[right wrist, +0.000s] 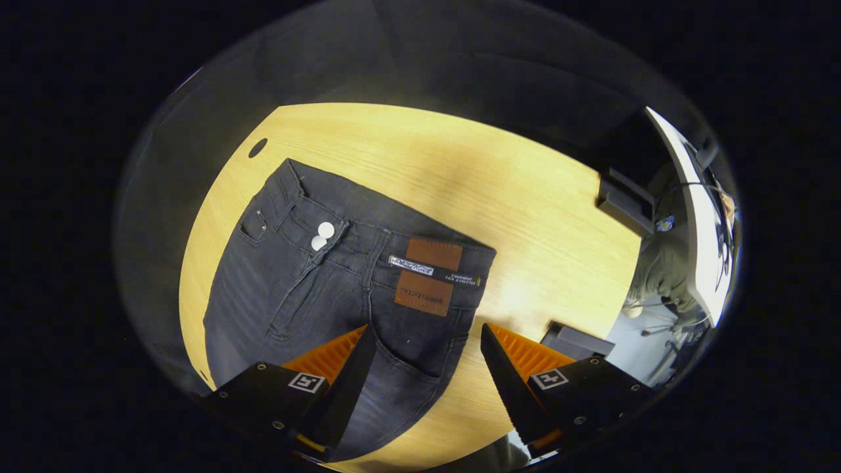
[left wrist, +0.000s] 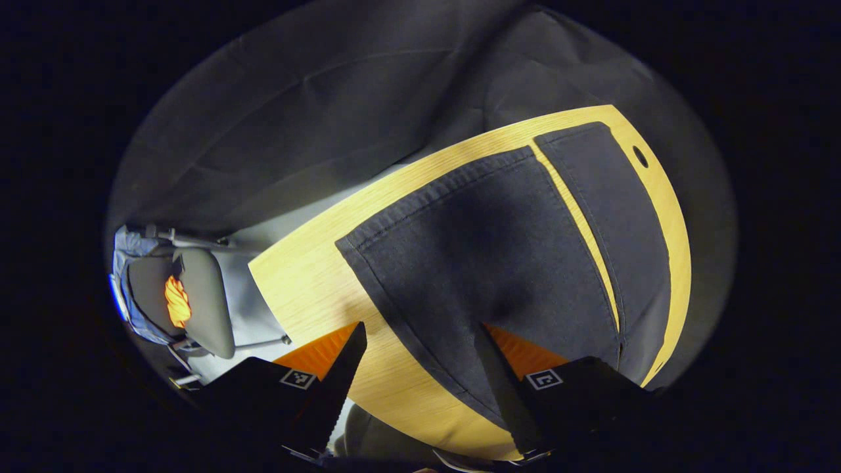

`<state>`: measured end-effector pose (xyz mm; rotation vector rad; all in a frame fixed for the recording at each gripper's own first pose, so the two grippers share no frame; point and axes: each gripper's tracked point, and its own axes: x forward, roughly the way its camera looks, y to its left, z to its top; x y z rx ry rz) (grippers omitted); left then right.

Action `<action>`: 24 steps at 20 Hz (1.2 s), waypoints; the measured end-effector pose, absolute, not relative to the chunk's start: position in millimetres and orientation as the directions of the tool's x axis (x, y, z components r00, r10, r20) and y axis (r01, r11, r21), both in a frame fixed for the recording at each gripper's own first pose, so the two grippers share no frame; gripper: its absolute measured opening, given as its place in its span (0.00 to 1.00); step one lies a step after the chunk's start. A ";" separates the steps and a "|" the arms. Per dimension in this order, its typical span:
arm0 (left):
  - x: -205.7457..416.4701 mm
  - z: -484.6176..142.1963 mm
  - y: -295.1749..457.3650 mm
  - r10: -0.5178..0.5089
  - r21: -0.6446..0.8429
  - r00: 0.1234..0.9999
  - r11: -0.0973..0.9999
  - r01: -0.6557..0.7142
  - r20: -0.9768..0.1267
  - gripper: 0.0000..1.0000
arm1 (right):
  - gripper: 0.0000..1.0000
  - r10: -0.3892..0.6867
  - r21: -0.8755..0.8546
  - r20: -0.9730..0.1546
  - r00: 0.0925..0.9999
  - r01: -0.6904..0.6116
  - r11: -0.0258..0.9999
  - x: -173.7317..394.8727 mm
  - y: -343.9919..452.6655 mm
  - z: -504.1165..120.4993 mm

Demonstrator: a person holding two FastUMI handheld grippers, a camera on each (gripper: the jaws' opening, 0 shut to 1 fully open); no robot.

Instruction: Grasp the waist and the cuffs of the jeans and fold them to make the two legs overlap; first hold the waist and fold one-third of the jeans toward the cuffs, then hold the cuffs and fold the remaining one-third in the same direction to finish folding.

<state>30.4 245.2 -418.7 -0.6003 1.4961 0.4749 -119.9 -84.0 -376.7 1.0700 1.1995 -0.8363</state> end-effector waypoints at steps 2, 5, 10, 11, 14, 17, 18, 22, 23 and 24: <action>26.5 -424.4 247.8 -0.082 -0.070 0.014 0.734 -0.675 -0.997 0.99 | 0.98 0.070 0.192 -0.981 0.180 0.943 0.271 -121.3 -77.1 -383.1; 24.5 -429.3 257.1 -0.083 -0.051 -0.010 0.698 -0.714 -0.996 0.99 | 0.87 0.063 0.162 -0.987 0.150 0.939 0.303 -122.0 -80.4 -385.4; 30.0 -434.8 261.2 -0.041 -0.006 -0.039 0.753 -0.658 -0.998 0.93 | 0.77 0.090 0.066 -0.995 0.037 0.937 0.344 -122.1 -79.0 -387.2; 32.1 -435.2 260.2 -0.047 -0.009 -0.040 0.761 -0.649 -0.998 0.91 | 0.77 0.108 0.070 -0.994 0.036 0.942 0.329 -120.4 -78.3 -389.0; 37.8 -433.2 258.2 -0.065 -0.016 -0.053 0.768 -0.641 -0.997 0.91 | 0.55 0.133 0.123 -0.987 0.088 0.952 0.282 -113.3 -75.6 -389.0; 54.4 -435.9 252.3 -0.069 -0.053 -0.004 0.794 -0.605 -0.998 0.45 | 0.27 0.150 0.206 -0.973 0.176 0.956 0.210 -112.5 -75.8 -389.4; 55.2 -435.7 245.4 -0.077 -0.059 -0.004 0.800 -0.597 -0.997 0.17 | 0.27 0.159 0.242 -0.964 0.215 0.953 0.180 -109.6 -79.4 -386.3; 57.5 -428.1 244.6 -0.133 -0.175 0.114 0.786 -0.593 -0.985 0.01 | 0.12 0.183 0.406 -0.900 0.396 0.913 0.021 -105.8 -75.4 -389.2; 59.1 -422.1 245.1 -0.148 -0.209 0.150 0.781 -0.589 -0.978 0.01 | 0.08 0.166 0.444 -0.883 0.439 0.896 -0.009 -103.9 -78.4 -385.2; 66.7 -416.3 244.2 -0.160 -0.252 0.204 0.770 -0.586 -0.966 0.01 | 0.07 0.146 0.477 -0.868 0.474 0.879 -0.018 -102.7 -79.7 -381.4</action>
